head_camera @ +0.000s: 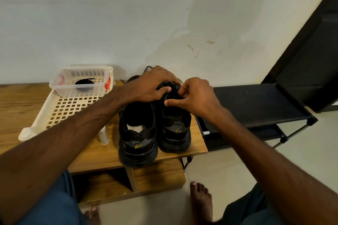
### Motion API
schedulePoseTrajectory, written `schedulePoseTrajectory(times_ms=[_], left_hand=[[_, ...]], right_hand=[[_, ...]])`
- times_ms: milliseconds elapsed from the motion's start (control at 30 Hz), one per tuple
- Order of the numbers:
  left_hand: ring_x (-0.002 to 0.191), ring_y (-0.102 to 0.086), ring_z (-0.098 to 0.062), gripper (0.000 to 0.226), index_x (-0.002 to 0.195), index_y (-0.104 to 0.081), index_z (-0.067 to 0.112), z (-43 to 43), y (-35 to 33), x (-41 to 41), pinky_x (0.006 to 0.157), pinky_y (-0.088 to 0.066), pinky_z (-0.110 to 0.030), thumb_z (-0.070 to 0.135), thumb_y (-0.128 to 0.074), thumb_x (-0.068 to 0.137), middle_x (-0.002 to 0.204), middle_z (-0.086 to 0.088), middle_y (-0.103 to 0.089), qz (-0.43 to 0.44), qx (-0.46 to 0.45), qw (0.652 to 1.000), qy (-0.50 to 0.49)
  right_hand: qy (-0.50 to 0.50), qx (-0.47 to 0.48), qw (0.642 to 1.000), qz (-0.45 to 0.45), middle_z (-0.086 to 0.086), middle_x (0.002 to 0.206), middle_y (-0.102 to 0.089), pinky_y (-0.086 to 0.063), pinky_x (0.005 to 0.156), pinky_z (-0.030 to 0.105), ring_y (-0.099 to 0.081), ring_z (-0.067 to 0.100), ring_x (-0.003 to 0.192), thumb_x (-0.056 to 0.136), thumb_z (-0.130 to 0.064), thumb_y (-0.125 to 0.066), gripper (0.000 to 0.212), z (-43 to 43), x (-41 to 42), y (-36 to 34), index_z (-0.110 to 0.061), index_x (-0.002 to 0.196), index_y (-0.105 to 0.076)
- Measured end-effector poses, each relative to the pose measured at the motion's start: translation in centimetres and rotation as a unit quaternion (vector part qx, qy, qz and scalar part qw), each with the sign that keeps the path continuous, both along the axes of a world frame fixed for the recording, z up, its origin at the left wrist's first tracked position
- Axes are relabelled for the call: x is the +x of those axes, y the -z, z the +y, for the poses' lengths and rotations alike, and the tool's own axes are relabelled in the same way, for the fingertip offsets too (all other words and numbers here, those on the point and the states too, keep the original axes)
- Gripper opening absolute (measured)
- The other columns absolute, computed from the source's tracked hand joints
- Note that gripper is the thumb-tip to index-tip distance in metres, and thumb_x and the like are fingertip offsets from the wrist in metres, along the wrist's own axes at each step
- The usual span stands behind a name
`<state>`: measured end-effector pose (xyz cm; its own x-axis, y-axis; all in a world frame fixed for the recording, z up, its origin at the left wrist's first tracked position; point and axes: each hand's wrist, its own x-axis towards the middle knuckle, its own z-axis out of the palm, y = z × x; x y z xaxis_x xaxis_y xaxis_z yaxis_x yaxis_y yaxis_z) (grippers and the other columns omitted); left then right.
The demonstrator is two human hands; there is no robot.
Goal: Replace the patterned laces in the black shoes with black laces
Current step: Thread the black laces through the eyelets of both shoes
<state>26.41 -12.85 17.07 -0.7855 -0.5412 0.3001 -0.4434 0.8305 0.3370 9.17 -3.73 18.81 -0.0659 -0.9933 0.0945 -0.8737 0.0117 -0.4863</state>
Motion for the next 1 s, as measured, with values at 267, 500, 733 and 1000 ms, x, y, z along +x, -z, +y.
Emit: schedulePoseTrajectory(times_ms=[267,500,733,1000], left_hand=[[0.102,-0.059,-0.01,0.012,0.106,-0.071,0.021,-1.0,-0.2,-0.2,0.096,-0.045,-0.034,0.022,-0.064,0.096,0.108,0.009,-0.072,-0.015,-0.006,1.0,0.002],[0.093,-0.056,-0.013,0.011,0.106,-0.066,0.02,-1.0,-0.3,0.2,0.087,-0.047,-0.037,0.025,-0.061,0.098,0.101,0.006,-0.068,-0.029,-0.04,0.999,-0.015],[0.079,-0.064,-0.003,0.014,0.101,-0.082,0.026,-0.1,-1.2,0.7,0.073,-0.055,-0.03,0.031,-0.075,0.09,0.093,0.01,-0.076,0.012,-0.006,0.996,-0.084],[0.08,-0.067,-0.007,0.013,0.097,-0.082,0.037,0.8,-1.2,1.0,0.069,-0.05,-0.029,0.043,-0.074,0.088,0.095,0.015,-0.077,-0.079,-0.038,0.984,-0.154]], right_hand=[[-0.008,-0.036,0.999,0.008,-0.001,0.081,-0.074,-0.06,0.072,0.029,-0.072,0.015,0.075,0.081,-0.021,-0.086,0.005,-0.6,-1.1,-0.7,-0.019,0.084,-0.082],[-0.066,-0.052,0.996,-0.012,-0.002,0.087,-0.078,-0.059,0.076,0.027,-0.07,0.006,0.074,0.086,-0.016,-0.082,0.012,-1.9,-3.0,-0.7,-0.019,0.097,-0.083],[-0.088,-0.012,0.996,0.017,-0.005,0.081,-0.074,-0.057,0.077,0.03,-0.07,0.013,0.079,0.088,-0.014,-0.08,0.01,-2.9,-3.8,0.6,-0.017,0.097,-0.083],[-0.108,0.019,0.993,0.051,0.008,0.101,-0.078,-0.061,0.087,0.035,-0.073,0.019,0.087,0.088,-0.002,-0.075,0.023,-3.1,-3.0,0.9,-0.011,0.109,-0.08]])
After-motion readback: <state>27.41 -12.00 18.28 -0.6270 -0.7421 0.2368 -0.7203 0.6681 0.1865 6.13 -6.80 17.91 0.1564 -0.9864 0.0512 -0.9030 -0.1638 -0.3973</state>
